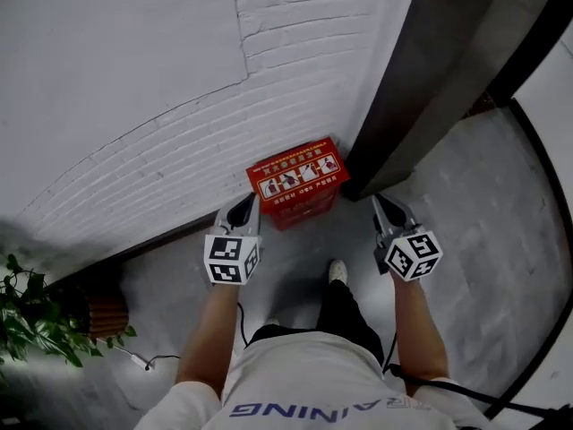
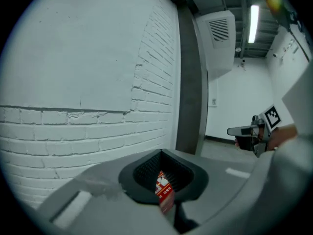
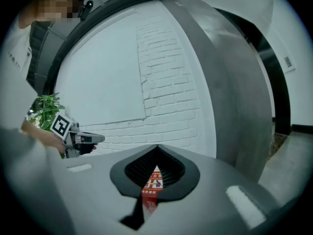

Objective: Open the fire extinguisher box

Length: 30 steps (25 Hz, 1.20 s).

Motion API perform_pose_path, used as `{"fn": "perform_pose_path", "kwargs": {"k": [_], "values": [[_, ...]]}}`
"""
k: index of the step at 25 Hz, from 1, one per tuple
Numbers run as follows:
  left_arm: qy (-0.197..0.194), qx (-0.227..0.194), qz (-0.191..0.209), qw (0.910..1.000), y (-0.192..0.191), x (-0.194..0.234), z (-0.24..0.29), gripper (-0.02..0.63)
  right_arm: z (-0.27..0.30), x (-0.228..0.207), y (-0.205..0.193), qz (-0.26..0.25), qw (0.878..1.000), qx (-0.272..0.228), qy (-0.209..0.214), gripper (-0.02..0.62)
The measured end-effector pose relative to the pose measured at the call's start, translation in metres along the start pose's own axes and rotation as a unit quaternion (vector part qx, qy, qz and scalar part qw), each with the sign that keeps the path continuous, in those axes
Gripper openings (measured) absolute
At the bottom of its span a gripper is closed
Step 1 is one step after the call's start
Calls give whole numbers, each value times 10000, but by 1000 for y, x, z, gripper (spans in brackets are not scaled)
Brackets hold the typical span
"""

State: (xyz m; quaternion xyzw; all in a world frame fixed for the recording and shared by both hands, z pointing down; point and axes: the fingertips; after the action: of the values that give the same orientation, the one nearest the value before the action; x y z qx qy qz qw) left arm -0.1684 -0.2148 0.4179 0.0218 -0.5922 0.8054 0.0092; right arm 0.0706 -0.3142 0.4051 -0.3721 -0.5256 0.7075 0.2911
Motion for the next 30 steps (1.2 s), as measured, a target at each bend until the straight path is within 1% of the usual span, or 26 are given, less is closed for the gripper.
{"fn": "perform_pose_path", "kwargs": {"k": [3,7,9,13,15,17,20,24,30], "values": [[495,29,38,9988,15,8,35,5,45,-40,10,-7,9986,230,483,3],[1115,29,-51,9937,28,25,56,5,92,-74,26,-124,9924,518,1113,2],[1385,38,-122,9903,27,34,61,5,114,-82,29,-149,9888,612,1355,3],[1777,175,-327,9834,6,44,60,5,145,-78,15,-123,9801,866,1780,3],[1873,227,-417,9812,-2,49,60,5,159,-73,5,-136,9761,993,1926,3],[1918,253,-393,9803,-14,53,58,5,167,-64,-7,-147,9723,1120,2049,3],[1907,339,-347,9805,-42,56,54,5,171,-55,-28,-158,9674,1306,2163,3],[1795,429,-450,9818,-90,58,58,5,182,-53,-62,-291,9665,1376,2148,2],[1785,512,-373,9819,-171,56,87,5,199,-75,-134,-588,9687,1343,2002,3]]}}
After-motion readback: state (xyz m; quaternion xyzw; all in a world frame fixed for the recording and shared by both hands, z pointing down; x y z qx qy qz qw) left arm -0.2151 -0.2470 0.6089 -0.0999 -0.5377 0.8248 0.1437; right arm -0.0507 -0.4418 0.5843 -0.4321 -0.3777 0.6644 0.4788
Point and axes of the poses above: the fingertips, and each gripper's own axes: z forward along the fingers, x to its left, y out of its top, and after that the axes turned 1 degree about z, right-handed
